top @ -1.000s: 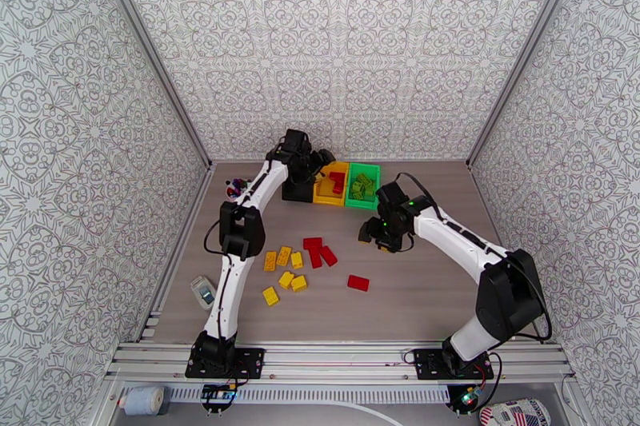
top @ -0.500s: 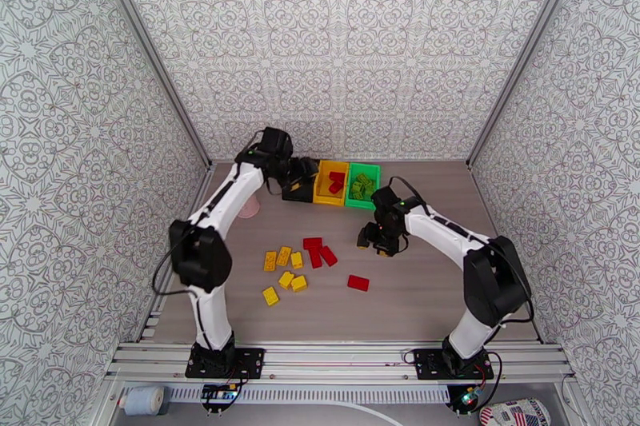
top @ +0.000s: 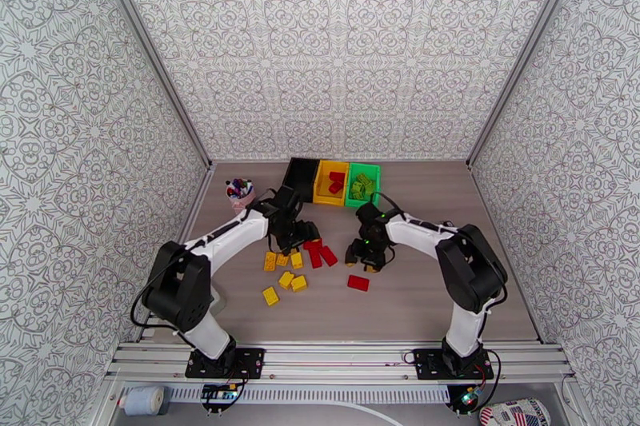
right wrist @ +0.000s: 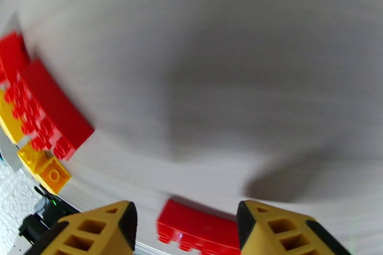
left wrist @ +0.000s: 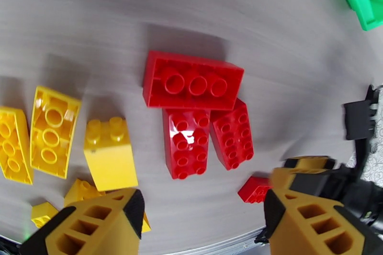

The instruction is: Sort the legos into containers by color

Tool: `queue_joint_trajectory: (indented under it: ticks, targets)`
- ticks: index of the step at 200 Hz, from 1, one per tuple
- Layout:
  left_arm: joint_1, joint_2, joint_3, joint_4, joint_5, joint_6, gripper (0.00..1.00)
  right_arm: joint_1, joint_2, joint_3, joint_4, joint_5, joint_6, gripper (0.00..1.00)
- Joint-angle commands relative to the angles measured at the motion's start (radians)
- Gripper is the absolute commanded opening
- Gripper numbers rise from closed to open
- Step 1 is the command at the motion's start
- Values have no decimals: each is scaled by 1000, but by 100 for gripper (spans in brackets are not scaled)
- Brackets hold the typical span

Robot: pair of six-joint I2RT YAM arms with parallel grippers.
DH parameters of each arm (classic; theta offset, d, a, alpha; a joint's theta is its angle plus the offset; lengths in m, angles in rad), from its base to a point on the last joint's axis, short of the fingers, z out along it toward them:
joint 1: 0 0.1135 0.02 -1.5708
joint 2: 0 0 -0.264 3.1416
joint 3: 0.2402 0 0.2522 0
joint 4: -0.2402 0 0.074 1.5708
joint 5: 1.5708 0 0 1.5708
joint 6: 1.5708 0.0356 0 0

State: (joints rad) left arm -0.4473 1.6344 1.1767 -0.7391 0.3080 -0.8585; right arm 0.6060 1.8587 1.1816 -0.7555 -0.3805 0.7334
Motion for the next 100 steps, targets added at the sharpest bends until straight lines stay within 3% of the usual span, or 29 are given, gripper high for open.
queue_joint_trajectory:
  ticks: [1,64,100]
  targets:
    - [2,-53,-16,46,-26,-26,72,24,-12,-46,25,-15,36,60]
    - [21,-96,-62,50,-18,-26,72,110,-126,-189,69,-17,114,61]
    - [20,-99,-79,63,-6,-29,72,182,-156,-188,57,7,144,62]
